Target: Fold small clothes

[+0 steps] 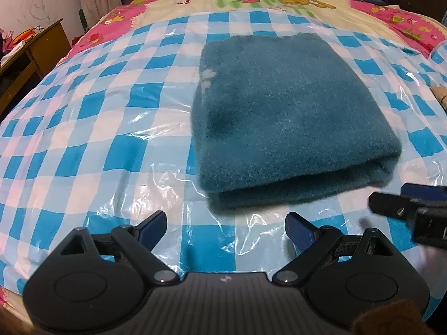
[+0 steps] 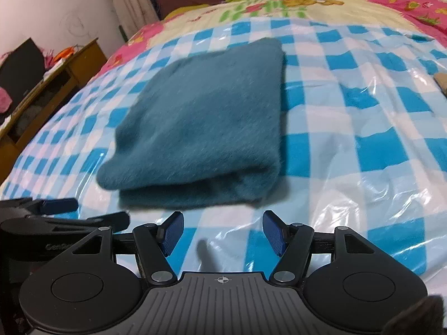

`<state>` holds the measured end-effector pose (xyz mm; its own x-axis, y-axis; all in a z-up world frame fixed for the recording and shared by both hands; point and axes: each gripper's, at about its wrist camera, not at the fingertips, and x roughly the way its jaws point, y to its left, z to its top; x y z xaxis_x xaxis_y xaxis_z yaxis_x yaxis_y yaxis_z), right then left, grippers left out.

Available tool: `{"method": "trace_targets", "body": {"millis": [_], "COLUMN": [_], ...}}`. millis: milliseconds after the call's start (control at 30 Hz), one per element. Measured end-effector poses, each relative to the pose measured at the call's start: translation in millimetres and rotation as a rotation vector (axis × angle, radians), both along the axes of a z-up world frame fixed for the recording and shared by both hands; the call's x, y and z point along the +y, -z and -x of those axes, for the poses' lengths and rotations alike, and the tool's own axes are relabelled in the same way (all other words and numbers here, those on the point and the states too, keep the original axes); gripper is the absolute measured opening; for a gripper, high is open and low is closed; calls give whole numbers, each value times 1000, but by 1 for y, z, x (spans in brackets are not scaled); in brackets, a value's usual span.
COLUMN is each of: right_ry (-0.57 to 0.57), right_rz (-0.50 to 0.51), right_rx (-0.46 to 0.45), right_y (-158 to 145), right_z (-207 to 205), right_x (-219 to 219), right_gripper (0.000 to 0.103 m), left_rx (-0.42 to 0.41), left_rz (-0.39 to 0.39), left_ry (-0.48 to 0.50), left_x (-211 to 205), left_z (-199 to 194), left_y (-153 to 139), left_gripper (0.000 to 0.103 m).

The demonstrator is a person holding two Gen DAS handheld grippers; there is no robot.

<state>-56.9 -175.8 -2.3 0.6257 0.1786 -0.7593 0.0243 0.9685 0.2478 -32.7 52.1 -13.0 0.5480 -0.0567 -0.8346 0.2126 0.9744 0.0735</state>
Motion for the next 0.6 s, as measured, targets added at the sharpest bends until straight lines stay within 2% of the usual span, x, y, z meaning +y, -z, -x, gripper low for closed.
{"method": "trace_targets", "body": {"millis": [300, 600], "right_ry": [70, 96], "right_rz": [76, 75], "right_rx": [-29, -39], "right_y": [9, 17], "right_z": [-16, -22], "right_x": [-16, -22], "right_gripper": [64, 65], "left_rx": [-5, 23], "left_rz": [-17, -14], "left_ry": [-21, -112], "left_x": [4, 23], "left_z": [-9, -22], "left_y": [2, 12], "left_gripper": [96, 96]}}
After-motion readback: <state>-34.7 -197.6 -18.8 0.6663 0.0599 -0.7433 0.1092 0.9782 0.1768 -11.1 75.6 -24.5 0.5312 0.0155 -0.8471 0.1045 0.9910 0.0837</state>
